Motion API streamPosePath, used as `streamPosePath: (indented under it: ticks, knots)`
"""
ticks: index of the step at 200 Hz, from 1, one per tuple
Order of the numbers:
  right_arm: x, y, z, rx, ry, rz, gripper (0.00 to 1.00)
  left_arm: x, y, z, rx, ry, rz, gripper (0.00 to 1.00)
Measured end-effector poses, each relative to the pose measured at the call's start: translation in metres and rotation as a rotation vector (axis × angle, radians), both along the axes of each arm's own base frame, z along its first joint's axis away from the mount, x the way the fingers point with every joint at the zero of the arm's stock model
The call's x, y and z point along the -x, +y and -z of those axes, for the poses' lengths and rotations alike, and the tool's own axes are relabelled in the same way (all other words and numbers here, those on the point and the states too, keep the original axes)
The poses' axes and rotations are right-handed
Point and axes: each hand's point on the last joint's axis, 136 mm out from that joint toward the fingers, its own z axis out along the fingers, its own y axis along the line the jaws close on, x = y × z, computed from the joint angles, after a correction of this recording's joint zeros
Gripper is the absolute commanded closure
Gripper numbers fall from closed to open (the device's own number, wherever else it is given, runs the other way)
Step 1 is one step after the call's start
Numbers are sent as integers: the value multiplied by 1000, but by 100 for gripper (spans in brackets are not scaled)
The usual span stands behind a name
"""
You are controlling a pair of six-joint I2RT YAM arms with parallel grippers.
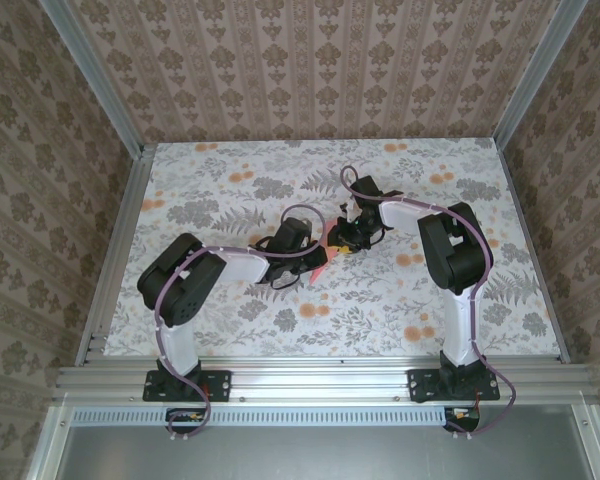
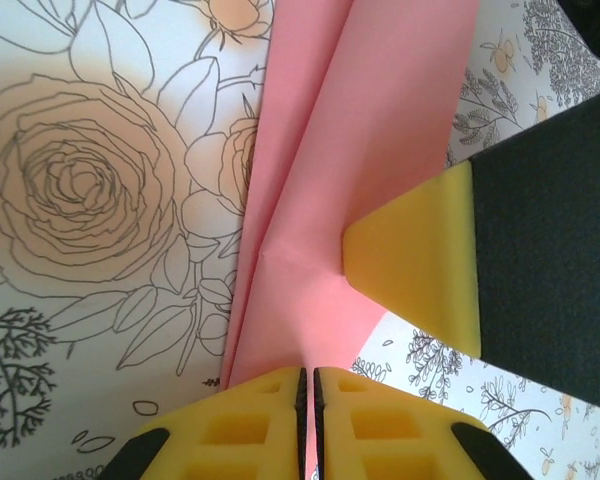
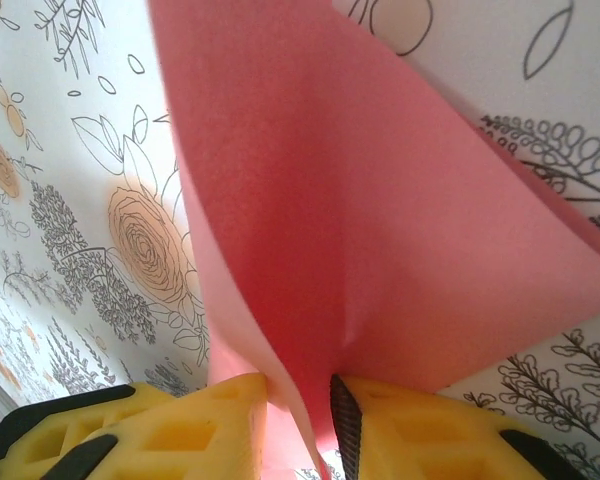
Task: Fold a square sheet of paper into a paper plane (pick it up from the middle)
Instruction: Fold the wing for the fifth time at the center of the table.
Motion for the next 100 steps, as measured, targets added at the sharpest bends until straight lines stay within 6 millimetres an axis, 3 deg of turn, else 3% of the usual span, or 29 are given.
streamPosePath:
  ticks: [100]
  knots:
    - [-1, 0, -1, -4, -2, 4, 70, 0, -11, 3, 39, 2, -77, 88]
